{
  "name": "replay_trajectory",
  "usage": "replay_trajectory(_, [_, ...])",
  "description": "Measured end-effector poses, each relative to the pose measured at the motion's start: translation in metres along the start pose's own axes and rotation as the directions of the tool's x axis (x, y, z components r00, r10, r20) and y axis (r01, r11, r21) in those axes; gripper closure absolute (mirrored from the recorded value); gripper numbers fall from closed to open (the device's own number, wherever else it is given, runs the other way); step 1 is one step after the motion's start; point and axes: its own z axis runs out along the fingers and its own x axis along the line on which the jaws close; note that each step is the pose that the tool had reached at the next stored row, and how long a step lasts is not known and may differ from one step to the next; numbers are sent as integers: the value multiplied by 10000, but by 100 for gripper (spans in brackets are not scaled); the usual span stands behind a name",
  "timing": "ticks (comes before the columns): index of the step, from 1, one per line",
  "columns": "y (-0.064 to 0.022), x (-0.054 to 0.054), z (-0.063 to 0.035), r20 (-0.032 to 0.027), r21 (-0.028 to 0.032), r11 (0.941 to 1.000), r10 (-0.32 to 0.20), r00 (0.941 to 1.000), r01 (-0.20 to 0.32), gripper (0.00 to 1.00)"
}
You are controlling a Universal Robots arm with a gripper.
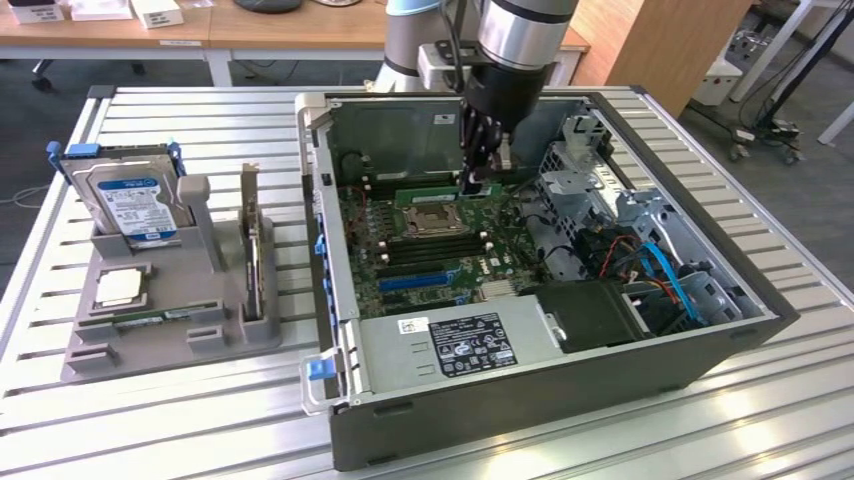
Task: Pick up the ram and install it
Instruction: 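Insert the ram into the slot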
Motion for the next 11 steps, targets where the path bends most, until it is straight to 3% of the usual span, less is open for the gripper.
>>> replay_trajectory(11, [-2,1,60,2,14,10000,-1,10000,1,88])
